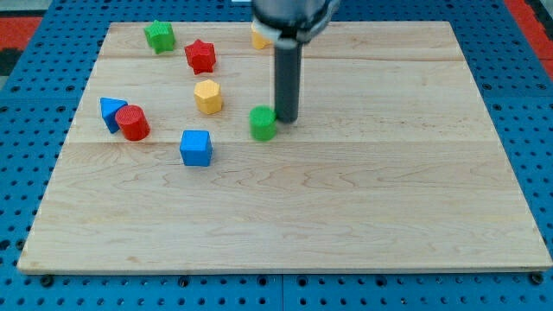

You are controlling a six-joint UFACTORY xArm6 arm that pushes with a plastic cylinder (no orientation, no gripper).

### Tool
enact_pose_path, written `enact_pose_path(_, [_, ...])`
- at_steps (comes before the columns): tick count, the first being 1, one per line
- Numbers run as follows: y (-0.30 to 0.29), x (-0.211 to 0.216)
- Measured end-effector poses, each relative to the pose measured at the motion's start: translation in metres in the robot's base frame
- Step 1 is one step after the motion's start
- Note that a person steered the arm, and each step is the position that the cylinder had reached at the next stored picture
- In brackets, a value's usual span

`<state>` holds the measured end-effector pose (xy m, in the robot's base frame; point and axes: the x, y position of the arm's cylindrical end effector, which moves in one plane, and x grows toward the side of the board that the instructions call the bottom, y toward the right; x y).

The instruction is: Move the blue cube towards the top right side of the board

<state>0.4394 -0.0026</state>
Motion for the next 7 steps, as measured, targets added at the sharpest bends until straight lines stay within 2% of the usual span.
enact_pose_path(1, [-0.011, 0.088])
enact_pose_path(2, [-0.115, 0.099])
enact_pose_path(3, [-0.136, 0.058])
enact_pose_path(4, [-0.116, 0.016])
enact_pose_path(5, [-0.052, -0.020])
enact_pose_path(6, [0.006, -0.076])
enact_pose_path(7, [0.037, -0.118])
